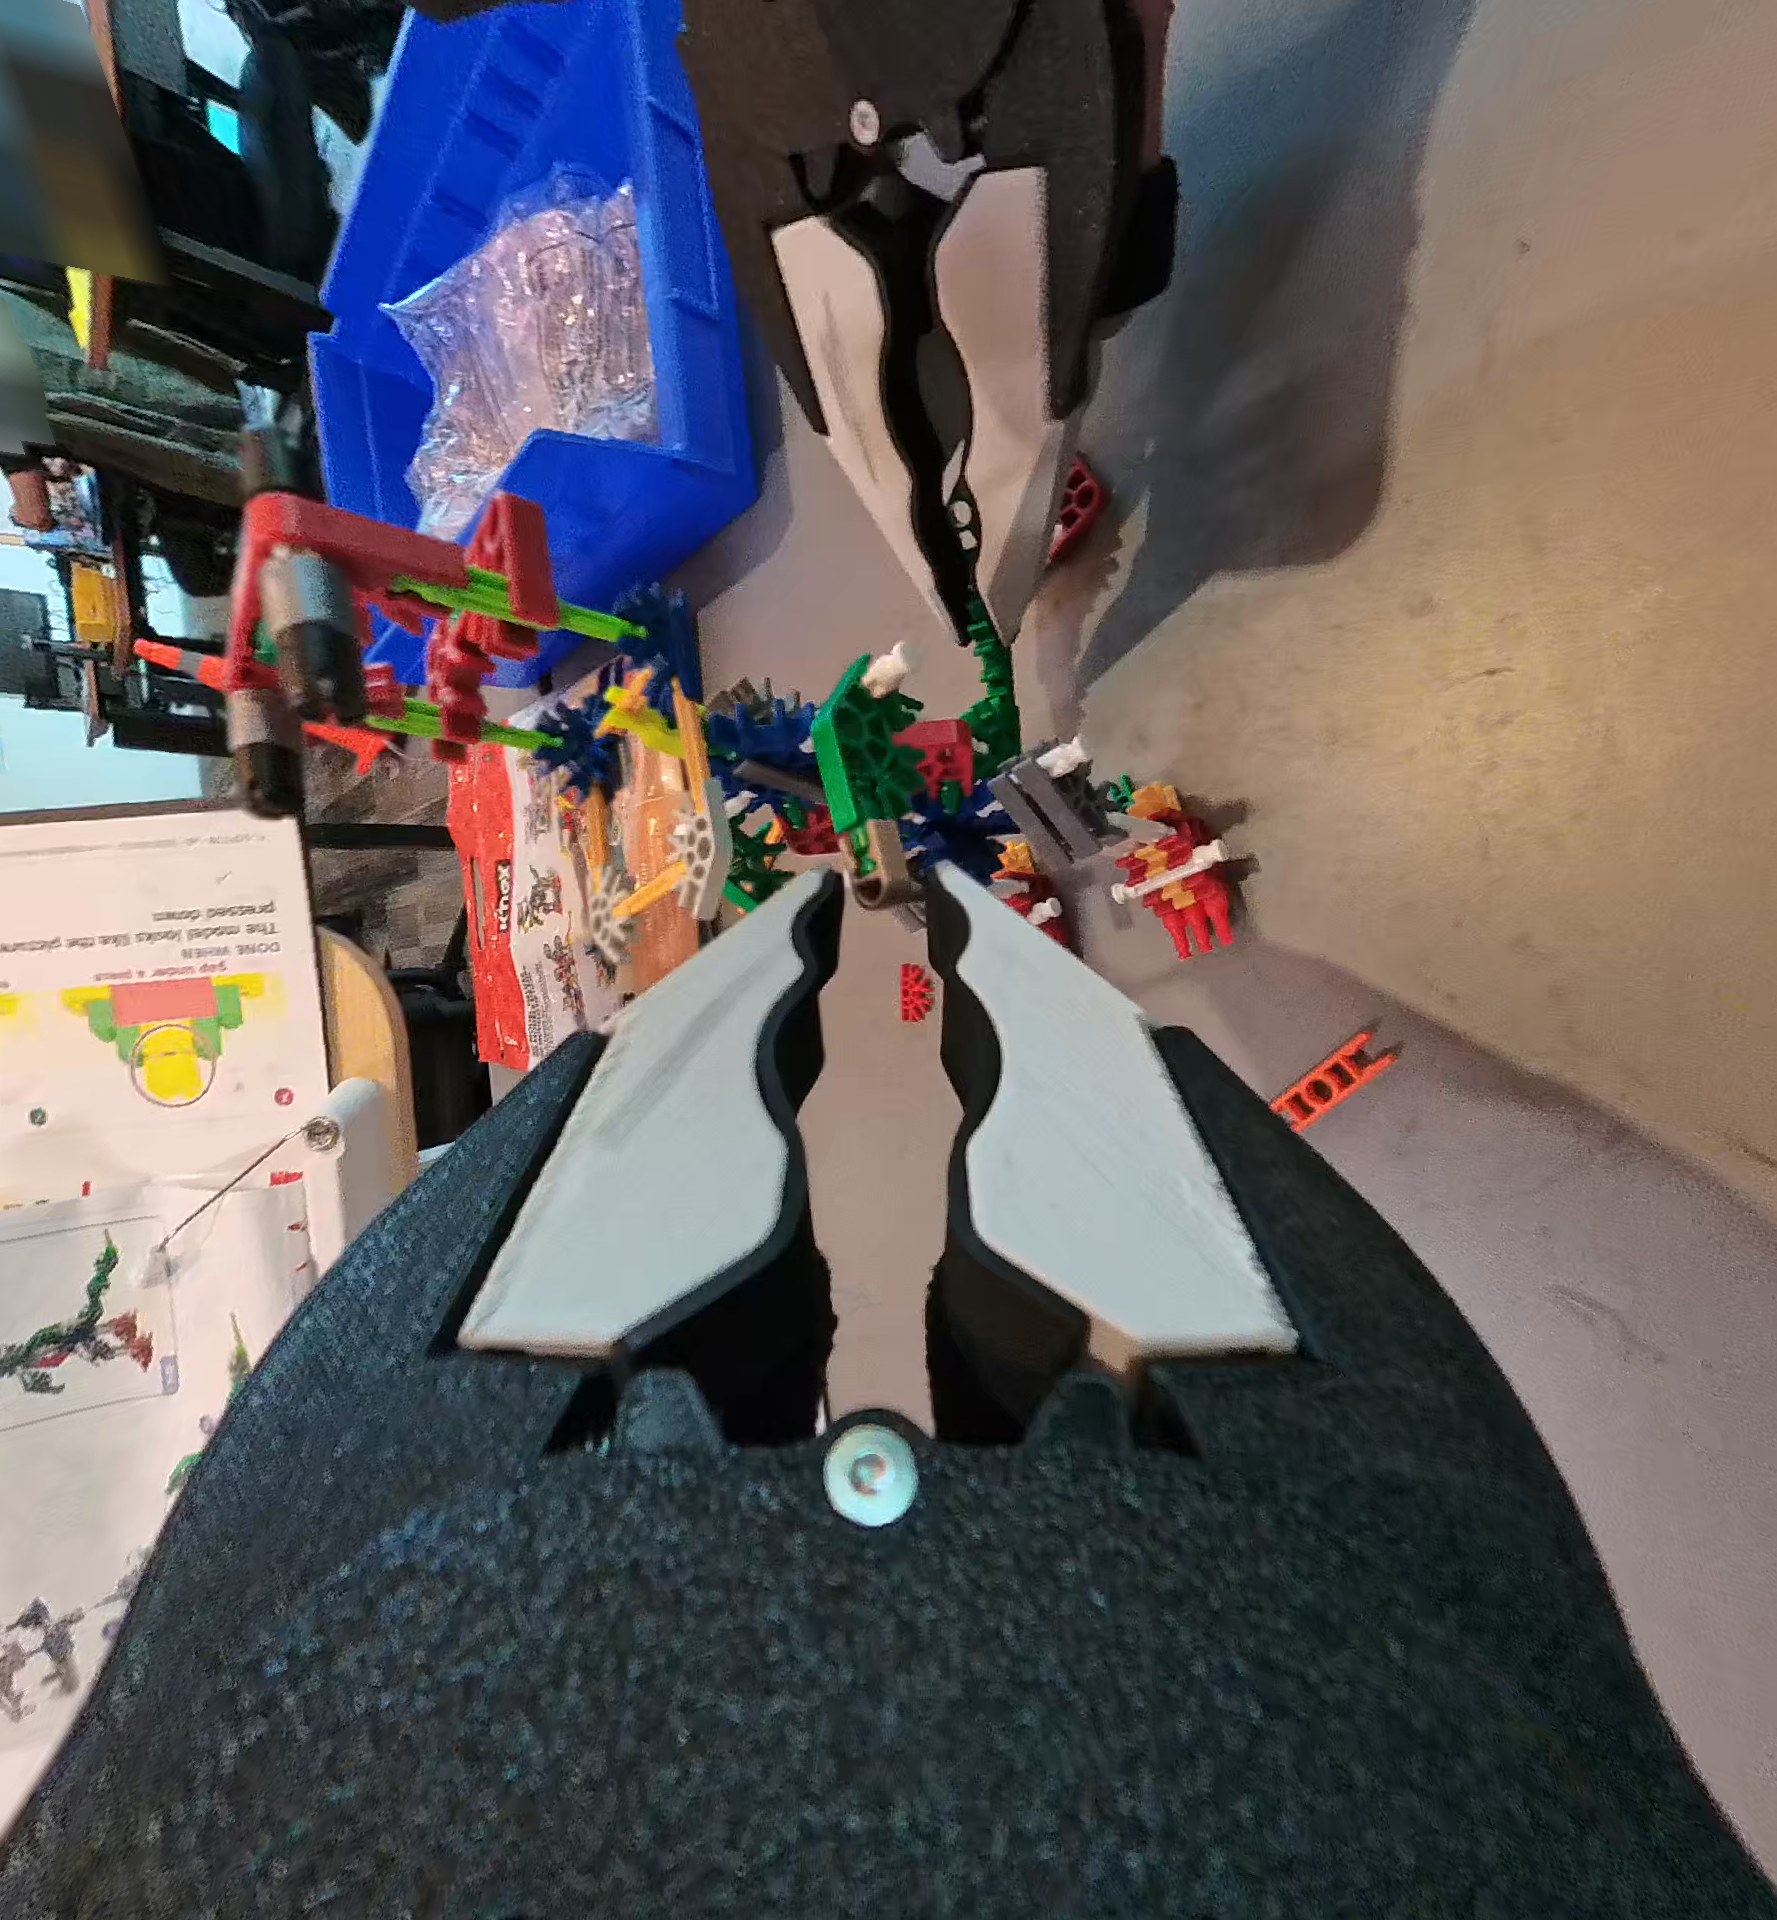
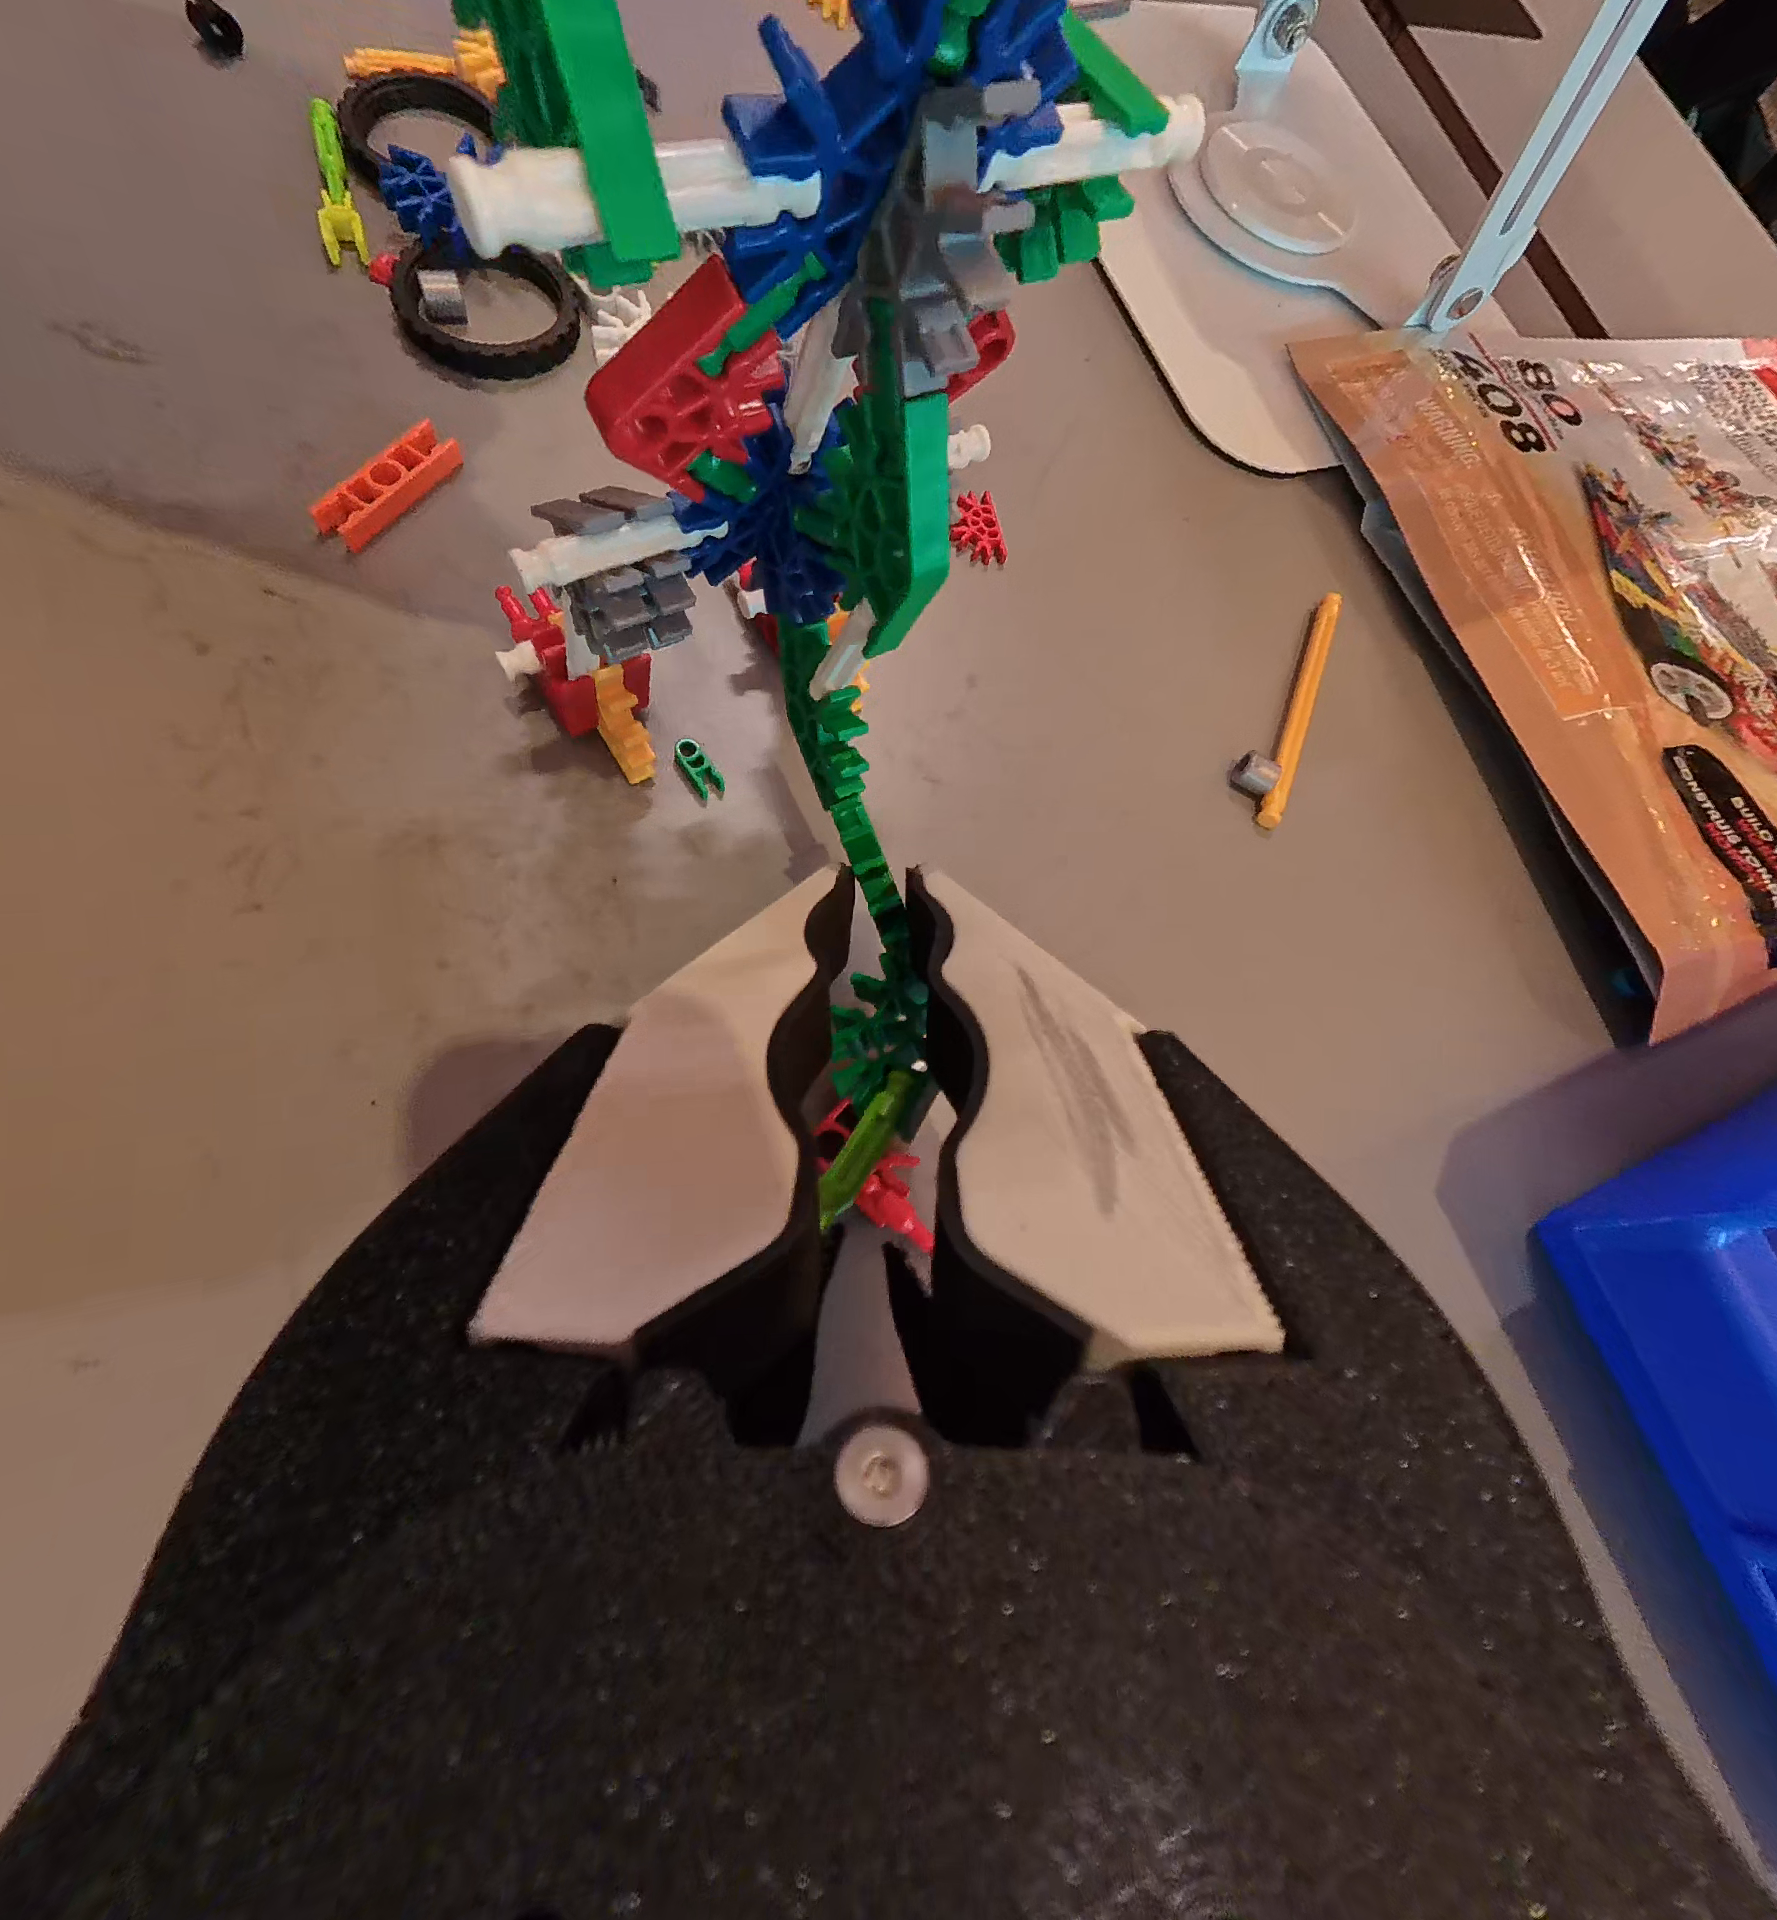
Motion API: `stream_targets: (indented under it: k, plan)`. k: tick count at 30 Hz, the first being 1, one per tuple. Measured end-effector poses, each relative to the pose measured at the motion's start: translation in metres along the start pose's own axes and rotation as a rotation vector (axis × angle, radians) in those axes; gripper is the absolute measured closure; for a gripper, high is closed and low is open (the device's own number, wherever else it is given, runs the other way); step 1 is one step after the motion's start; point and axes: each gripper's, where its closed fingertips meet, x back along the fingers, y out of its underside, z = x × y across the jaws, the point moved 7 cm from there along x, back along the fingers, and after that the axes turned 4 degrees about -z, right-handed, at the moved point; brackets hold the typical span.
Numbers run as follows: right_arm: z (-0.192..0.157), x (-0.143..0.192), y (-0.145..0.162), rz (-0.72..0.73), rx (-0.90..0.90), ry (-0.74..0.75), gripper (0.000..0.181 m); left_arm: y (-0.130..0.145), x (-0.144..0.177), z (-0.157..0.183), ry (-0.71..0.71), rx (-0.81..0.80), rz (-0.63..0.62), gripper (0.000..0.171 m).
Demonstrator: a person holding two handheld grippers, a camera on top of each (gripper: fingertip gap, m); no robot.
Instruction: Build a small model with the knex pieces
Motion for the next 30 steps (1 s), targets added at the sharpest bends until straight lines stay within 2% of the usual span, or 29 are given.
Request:
stream_targets:
  k: [3, 7, 12, 16, 19, 23, 30]
  plan:
    - [0.000, 0.000, 0.000, 0.002, -0.002, -0.004, 0.173, 0.003, 0.010, 0.000, -0.006, 0.065, 0.038, 0.153]
    - [-0.001, 0.001, -0.001, 0.003, 0.002, -0.004, 0.173, 0.028, 0.013, 0.002, 0.009, 0.224, 0.123, 0.149]
    - [-0.001, 0.000, -0.002, 0.008, 0.000, -0.006, 0.173, 0.057, -0.023, -0.009, -0.007, 0.363, 0.137, 0.134]
    - [-0.001, 0.000, -0.001, 0.012, -0.003, -0.003, 0.173, 0.058, -0.050, -0.011, 0.032, 0.393, 0.171, 0.137]
    - [-0.001, -0.001, -0.001, 0.011, -0.002, -0.006, 0.173, 0.052, -0.049, -0.016, 0.065, 0.455, 0.259, 0.151]
    - [-0.001, -0.002, -0.003, 0.007, 0.003, -0.008, 0.173, 0.051, -0.047, -0.018, 0.085, 0.441, 0.263, 0.161]
    - [-0.001, -0.001, -0.003, 0.007, 0.004, -0.008, 0.173, 0.052, -0.040, -0.023, 0.116, 0.451, 0.282, 0.161]
